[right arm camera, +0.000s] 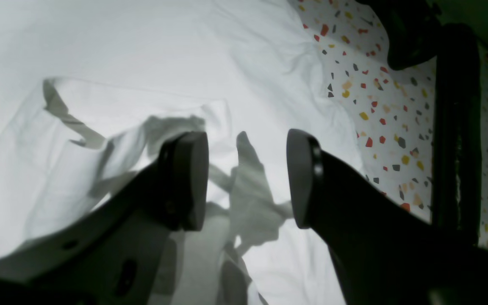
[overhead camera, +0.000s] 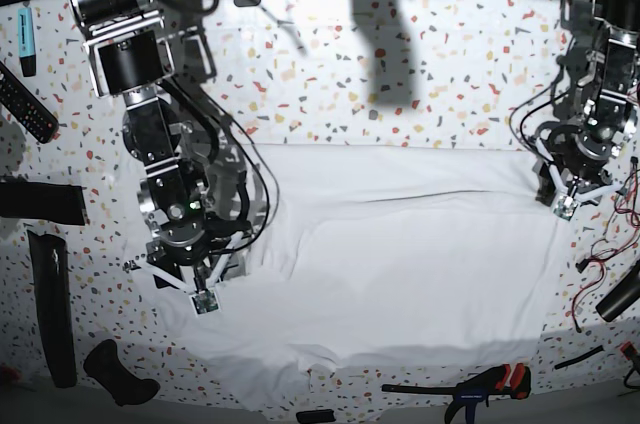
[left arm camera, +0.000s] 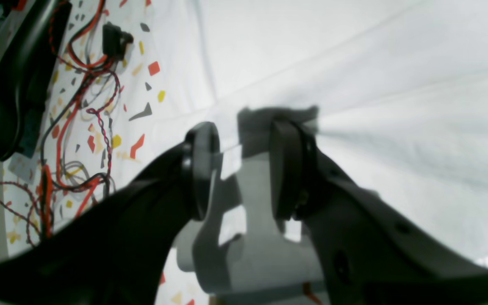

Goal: Fold the T-shirt properly
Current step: 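Release the left gripper and reposition it along the shirt's side edge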

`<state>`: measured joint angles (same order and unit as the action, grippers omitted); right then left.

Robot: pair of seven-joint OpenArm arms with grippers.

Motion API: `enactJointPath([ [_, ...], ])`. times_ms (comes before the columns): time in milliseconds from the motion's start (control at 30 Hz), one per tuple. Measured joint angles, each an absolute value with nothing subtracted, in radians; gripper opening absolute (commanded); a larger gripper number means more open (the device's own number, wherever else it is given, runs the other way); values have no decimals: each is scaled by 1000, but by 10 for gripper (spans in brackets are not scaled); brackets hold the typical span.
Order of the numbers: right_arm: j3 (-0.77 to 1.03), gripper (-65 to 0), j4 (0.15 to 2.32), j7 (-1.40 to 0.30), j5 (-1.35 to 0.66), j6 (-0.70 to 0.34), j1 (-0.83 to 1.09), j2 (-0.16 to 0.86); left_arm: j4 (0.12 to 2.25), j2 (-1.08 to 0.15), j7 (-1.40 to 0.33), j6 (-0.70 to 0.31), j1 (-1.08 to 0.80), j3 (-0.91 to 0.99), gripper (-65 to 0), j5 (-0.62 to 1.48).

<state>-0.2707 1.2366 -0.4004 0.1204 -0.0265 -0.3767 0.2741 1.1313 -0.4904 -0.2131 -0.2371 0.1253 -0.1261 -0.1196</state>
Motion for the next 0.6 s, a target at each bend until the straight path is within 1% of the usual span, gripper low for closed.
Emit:
enactJointPath([
  [100, -271, -353, 1237, -401, 120, -26, -377, 275, 1126, -490, -191, -206, 127, -126, -421, -121],
  [467, -271, -353, 1237, -402, 120, -27, -377, 274, 1121, -490, -202, -206, 203, -126, -422, -130],
  [600, -271, -353, 1237, -403, 120, -27, -377, 274, 1121, -490, -201, -207, 216, -126, -422, -103],
])
